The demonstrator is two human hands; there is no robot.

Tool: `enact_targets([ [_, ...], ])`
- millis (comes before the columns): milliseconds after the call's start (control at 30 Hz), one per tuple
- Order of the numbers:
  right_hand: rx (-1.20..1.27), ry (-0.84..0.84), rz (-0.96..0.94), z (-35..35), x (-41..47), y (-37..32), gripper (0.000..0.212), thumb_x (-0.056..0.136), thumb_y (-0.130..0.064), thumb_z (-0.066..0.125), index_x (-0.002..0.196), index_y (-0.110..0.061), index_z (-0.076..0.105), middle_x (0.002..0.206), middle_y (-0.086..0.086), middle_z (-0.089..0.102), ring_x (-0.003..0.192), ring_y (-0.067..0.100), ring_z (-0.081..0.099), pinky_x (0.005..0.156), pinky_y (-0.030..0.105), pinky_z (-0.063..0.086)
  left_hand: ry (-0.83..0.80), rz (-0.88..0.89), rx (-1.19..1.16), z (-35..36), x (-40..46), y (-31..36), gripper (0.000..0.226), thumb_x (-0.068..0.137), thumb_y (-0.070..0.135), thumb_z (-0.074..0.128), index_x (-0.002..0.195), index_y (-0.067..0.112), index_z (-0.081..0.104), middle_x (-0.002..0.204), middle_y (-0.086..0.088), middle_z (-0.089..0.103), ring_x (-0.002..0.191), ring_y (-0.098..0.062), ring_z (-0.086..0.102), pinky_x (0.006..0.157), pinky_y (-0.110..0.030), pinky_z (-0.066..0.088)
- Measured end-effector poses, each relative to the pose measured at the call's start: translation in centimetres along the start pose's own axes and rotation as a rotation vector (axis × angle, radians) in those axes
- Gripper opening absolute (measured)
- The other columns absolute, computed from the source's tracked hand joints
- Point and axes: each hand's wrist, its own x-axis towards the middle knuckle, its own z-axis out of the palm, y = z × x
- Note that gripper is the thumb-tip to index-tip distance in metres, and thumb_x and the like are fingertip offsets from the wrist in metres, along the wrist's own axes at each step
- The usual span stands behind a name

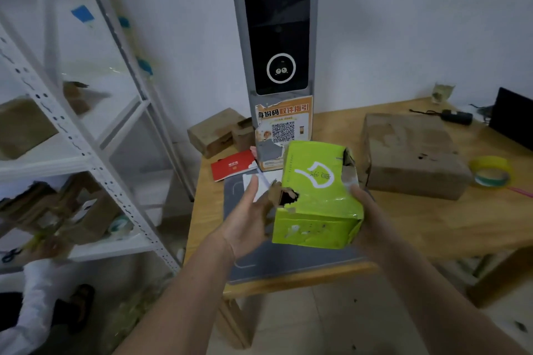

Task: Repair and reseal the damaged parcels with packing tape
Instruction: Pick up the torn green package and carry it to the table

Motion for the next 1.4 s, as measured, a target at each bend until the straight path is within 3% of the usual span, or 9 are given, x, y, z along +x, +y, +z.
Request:
enact_targets([
  [67,-0.032,0.015,-0.001,-0.2,0.8,-0.2,0.053,0.095,-0.047,0.039,0.136,-0.015,0.053,0.134,0.014,0.057,0.123,0.034,0.055,0.105,0.059,0.037,0.030,-0.004,0.049,0.1,1.1,0.2,0.069,0.072,0.076,0.054,0.118,0.026,0.068,0.123,-0.002,0.066,0.112,-0.028,0.060,0.097,-0.044,0.048],
  [133,-0.062,0.037,0.007,-0.4,1.5,-0.4,0.053,0.095,-0.047,0.041,0.136,-0.015,0.053,0.133,0.013,0.059,0.122,0.033,0.056,0.104,0.058,0.038,0.043,0.003,0.111,0.8,2.0,0.5,0.051,0.080,0.059,0.051,0.119,0.029,0.064,0.117,0.003,0.071,0.104,-0.019,0.068,0.082,-0.035,0.057],
  [267,-0.107,0.055,0.024,-0.8,2.7,-1.3,0.054,0.092,-0.050,0.040,0.132,-0.018,0.056,0.128,0.009,0.062,0.117,0.029,0.060,0.098,0.052,0.046,0.011,0.033,0.102,0.8,4.0,0.8,0.061,0.085,0.054,0.063,0.141,0.035,0.048,0.133,0.005,0.062,0.119,-0.018,0.062,0.085,-0.037,0.056],
  [533,-0.117,0.032,0.037,-3.3,6.5,-4.0,0.050,0.094,-0.049,0.039,0.130,-0.020,0.058,0.127,0.006,0.064,0.115,0.026,0.062,0.087,0.046,0.053,0.003,0.065,0.053,1.1,9.4,1.9,0.065,0.078,0.044,0.068,0.139,0.036,0.049,0.132,0.004,0.063,0.126,-0.020,0.057,0.102,-0.047,0.048],
  [733,-0.158,0.064,0.000,-8.2,10.3,-7.9,0.055,0.085,-0.054,0.057,0.130,-0.022,0.058,0.126,0.004,0.064,0.117,0.026,0.061,0.098,0.056,0.046,0.048,0.051,0.038,3.7,16.2,2.9,0.099,0.052,0.055,0.089,0.139,0.027,0.051,0.130,-0.001,0.065,0.123,-0.023,0.059,0.102,-0.048,0.047],
  [933,-0.172,0.011,-0.016,-14.5,13.6,-12.8,0.084,0.071,-0.056,0.075,0.141,-0.022,0.045,0.136,0.005,0.057,0.124,0.027,0.055,0.104,0.055,0.041,0.072,0.035,0.049,8.1,23.1,4.0,0.060,0.086,0.039,0.067,0.141,0.024,0.048,0.128,-0.004,0.066,0.111,-0.021,0.067,0.083,-0.035,0.058],
  [1200,-0.169,0.062,0.021,-17.7,16.3,-16.4,0.066,0.074,-0.044,0.066,0.134,-0.022,0.052,0.123,0.000,0.066,0.112,0.020,0.064,0.094,0.046,0.050,0.082,0.015,0.016,9.8,28.9,3.5,0.099,0.055,0.052,0.090,0.141,0.024,0.048,0.134,-0.007,0.061,0.123,-0.027,0.059,0.106,-0.047,0.045],
  [1300,-0.167,0.066,0.042,-18.0,16.8,-16.7,0.063,0.075,-0.045,0.064,0.133,-0.024,0.053,0.122,-0.001,0.067,0.110,0.019,0.065,0.088,0.044,0.052,0.089,-0.004,0.005,9.8,29.7,3.9,0.094,0.061,0.048,0.088,0.142,0.022,0.048,0.134,-0.009,0.061,0.123,-0.029,0.059,0.106,-0.051,0.043],
  [1400,-0.175,0.077,0.046,-18.3,17.0,-17.4,0.071,0.070,-0.052,0.071,0.134,-0.027,0.052,0.124,-0.001,0.066,0.113,0.021,0.063,0.091,0.049,0.052,0.129,-0.031,0.013,10.7,30.2,4.8,0.067,0.077,0.033,0.078,0.137,0.021,0.052,0.126,-0.008,0.066,0.113,-0.029,0.065,0.094,-0.047,0.053],
])
